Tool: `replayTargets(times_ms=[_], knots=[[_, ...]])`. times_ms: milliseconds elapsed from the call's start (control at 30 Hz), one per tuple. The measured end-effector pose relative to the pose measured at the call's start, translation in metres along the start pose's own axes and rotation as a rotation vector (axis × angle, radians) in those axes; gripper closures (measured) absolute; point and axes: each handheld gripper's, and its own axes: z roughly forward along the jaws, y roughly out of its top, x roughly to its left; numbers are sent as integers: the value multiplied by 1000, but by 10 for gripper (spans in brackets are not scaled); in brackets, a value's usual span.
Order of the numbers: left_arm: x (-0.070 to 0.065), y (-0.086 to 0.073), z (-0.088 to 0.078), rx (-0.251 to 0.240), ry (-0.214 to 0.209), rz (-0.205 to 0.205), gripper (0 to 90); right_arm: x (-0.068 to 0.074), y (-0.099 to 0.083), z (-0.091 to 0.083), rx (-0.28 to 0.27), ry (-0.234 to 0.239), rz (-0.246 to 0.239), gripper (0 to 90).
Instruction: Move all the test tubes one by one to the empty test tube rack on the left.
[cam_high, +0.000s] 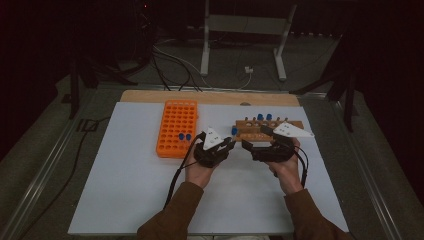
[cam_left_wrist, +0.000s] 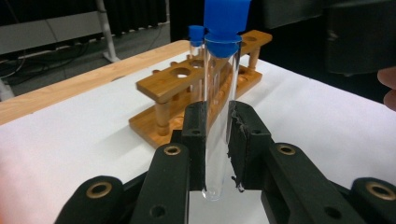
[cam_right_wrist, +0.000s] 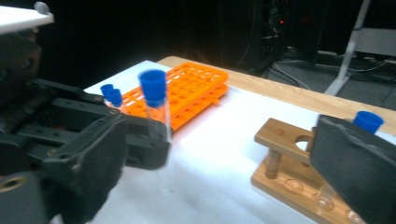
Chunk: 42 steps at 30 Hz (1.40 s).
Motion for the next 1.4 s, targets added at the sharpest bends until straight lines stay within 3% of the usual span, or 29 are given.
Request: replayTargets(times_ms=[600,1400], knots=[[19,-1,-33,-38,31,-26,782,-14,-3,-7,-8,-19,15,0],[65,-22,-87,-65,140,-79,782,-22,-4,-12,-15,-37,33,0]])
